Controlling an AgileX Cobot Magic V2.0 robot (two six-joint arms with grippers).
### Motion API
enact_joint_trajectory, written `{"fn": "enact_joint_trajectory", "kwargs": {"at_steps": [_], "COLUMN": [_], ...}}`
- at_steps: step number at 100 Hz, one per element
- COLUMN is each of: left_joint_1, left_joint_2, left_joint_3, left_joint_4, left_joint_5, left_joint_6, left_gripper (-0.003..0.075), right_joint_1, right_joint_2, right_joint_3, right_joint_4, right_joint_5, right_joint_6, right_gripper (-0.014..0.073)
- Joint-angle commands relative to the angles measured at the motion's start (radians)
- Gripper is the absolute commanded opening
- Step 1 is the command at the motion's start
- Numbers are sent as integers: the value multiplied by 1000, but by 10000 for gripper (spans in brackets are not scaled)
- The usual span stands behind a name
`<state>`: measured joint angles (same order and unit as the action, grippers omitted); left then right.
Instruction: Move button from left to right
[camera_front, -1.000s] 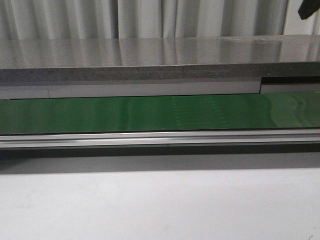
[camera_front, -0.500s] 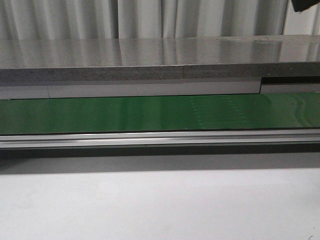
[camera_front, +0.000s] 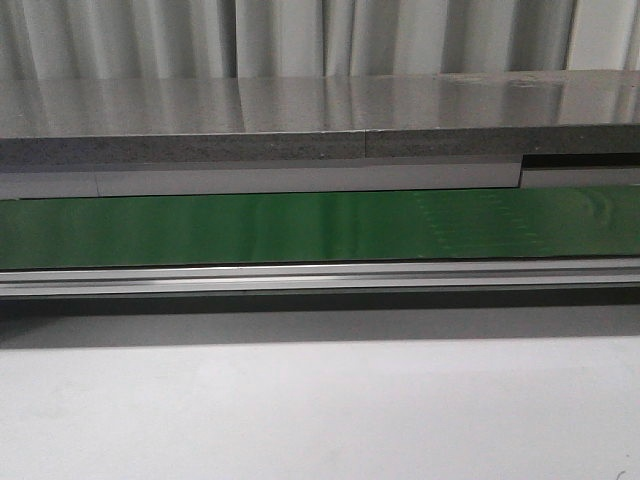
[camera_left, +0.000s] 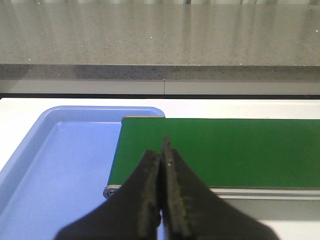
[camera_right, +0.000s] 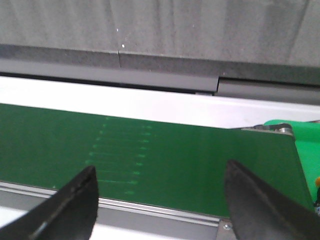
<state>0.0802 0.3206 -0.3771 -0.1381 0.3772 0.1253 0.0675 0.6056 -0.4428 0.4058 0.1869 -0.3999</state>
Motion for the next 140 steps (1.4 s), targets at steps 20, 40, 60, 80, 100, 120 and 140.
{"fn": "enact_joint_trajectory", "kwargs": {"at_steps": [20, 40, 60, 80, 100, 120, 140], "left_joint_1": [-6, -6, -6, -6, -6, -6, -6], "left_joint_2": [9, 9, 9, 9, 9, 9, 9], "left_joint_3": [-29, -29, -29, -29, -29, -29, -29], "left_joint_4": [-8, -8, -8, -8, -8, -8, -8], "left_joint_5": [-76, -76, -76, -76, -76, -76, -76], "left_joint_6": [1, 1, 1, 1, 1, 1, 1], "left_gripper": [-20, -20, -20, -20, -20, -20, -20], "right_joint_1": [-1, -1, -1, -1, -1, -1, -1], "right_joint_2": [-144, -143, -143, -143, -143, -143, -143], "right_joint_3": [9, 9, 9, 9, 9, 9, 9], "right_joint_4": [16, 16, 16, 16, 16, 16, 16], "right_joint_5": [-16, -13, -13, -13, -13, -13, -13], "right_joint_6": [-1, -1, -1, -1, -1, -1, -1], "right_gripper": [530, 519, 288, -11, -68, -68, -68]}}
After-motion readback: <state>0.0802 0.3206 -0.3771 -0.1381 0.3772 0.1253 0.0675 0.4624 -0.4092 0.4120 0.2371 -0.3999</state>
